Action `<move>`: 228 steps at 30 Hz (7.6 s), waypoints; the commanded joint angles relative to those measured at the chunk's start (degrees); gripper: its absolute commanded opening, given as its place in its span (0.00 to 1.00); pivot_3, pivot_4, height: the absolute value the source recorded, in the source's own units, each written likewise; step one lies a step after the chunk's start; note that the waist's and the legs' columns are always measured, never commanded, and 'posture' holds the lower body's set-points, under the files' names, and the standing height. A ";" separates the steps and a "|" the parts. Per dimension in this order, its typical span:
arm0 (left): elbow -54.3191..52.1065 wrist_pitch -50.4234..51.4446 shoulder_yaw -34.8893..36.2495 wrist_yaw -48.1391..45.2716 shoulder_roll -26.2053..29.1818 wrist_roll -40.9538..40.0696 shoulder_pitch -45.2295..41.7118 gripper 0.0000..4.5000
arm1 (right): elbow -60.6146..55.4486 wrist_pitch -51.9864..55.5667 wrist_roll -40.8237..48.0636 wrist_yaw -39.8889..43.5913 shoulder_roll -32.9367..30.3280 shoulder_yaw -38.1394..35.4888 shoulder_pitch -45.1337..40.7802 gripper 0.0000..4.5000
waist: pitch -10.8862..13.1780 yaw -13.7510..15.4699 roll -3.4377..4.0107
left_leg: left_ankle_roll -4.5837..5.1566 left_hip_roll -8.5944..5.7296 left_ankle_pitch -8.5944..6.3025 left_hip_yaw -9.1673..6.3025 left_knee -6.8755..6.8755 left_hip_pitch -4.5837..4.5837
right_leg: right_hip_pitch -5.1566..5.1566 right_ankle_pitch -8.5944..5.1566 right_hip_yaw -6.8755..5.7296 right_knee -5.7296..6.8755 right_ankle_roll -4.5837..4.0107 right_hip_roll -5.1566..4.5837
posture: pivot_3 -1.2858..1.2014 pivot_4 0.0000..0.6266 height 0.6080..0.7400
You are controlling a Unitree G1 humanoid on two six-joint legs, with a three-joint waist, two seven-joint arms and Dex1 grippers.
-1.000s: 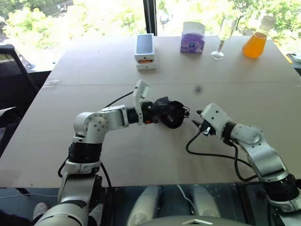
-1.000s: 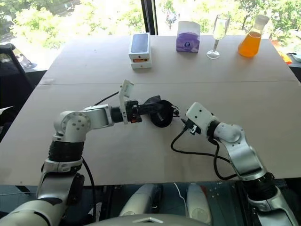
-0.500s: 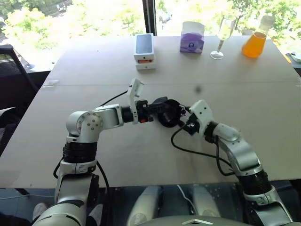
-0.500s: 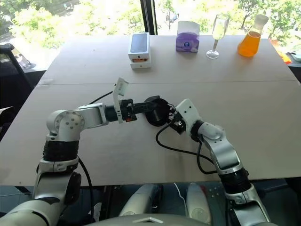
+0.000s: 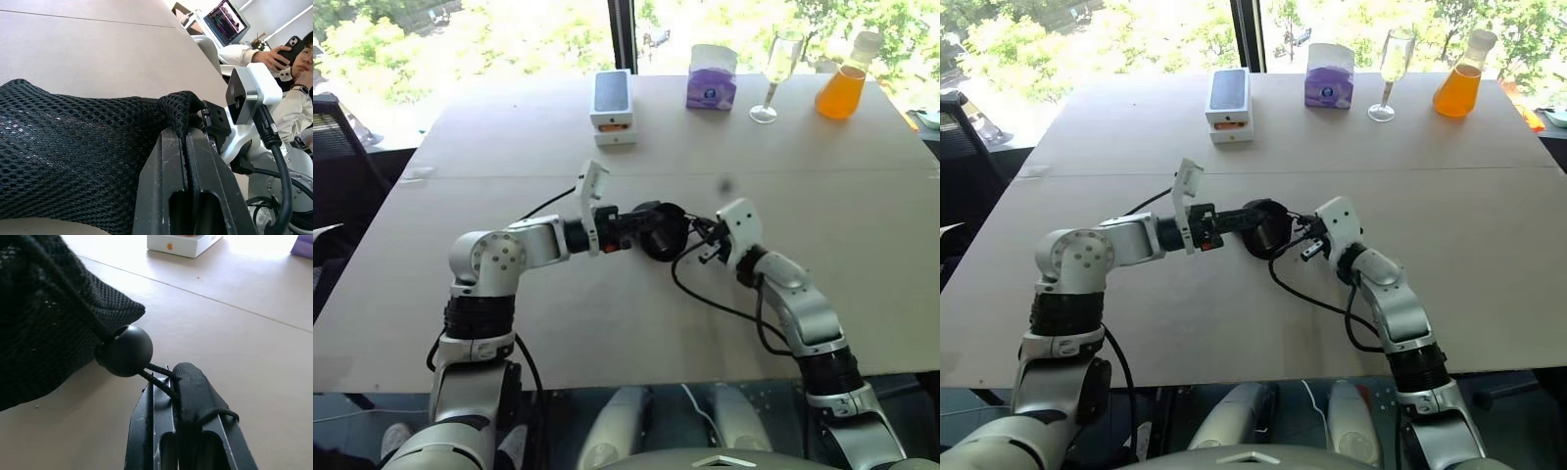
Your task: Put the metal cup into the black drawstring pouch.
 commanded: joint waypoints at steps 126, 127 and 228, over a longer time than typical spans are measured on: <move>6.46 -27.83 -12.71 -16.72 -10.19 24.35 -22.93 0.49 | -29.52 8.57 -21.78 8.63 -20.75 1.23 -15.57 0.00 | 0.02 0.09 0.01 | 0.01 0.00 0.00 -0.01 -0.04 -0.13 | 0.06 0.00 -0.06 -0.25 0.01 -0.01 | 0.52 0.24 1.00; 6.44 -27.76 -12.72 -16.77 -10.19 24.33 -22.95 0.49 | -29.51 8.53 -21.83 8.69 -20.75 1.27 -15.58 0.00 | 0.02 0.09 0.02 | 0.01 0.00 0.00 -0.01 -0.04 -0.13 | 0.05 0.00 -0.06 -0.24 0.01 -0.01 | 0.52 0.24 1.00; -19.68 -46.44 3.92 -9.45 2.04 27.69 37.93 1.00 | -28.15 -2.83 23.29 22.60 -19.82 -44.83 49.13 0.98 | -0.14 2.43 0.37 | 0.46 0.02 -0.31 -0.02 -0.35 0.89 | 1.14 0.01 0.04 -0.67 0.01 -0.16 | 0.52 0.24 1.00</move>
